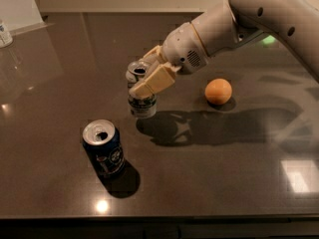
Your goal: Move 7up can near pepsi can
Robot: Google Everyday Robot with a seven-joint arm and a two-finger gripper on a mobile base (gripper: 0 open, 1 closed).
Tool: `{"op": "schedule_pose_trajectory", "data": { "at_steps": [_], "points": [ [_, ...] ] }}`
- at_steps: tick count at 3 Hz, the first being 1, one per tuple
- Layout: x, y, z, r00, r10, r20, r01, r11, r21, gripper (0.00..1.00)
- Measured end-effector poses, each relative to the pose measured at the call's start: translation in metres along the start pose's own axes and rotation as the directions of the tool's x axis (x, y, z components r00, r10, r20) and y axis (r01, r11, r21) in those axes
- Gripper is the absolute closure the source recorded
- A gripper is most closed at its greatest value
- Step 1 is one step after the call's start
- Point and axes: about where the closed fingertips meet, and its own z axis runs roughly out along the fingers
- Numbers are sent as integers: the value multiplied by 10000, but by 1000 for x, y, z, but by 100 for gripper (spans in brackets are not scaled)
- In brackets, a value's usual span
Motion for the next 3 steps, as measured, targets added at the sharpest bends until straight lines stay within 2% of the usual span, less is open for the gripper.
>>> {"op": "schedule_pose_trajectory", "data": {
  "at_steps": [1,2,3],
  "points": [
    [6,31,3,9973,-696,-214,690,9972,-280,100],
    [7,51,11,9907,-1327,-310,1311,9902,-480,100],
    [7,63,19,9865,-1604,-315,1579,9849,-711,82]
  ]
}}
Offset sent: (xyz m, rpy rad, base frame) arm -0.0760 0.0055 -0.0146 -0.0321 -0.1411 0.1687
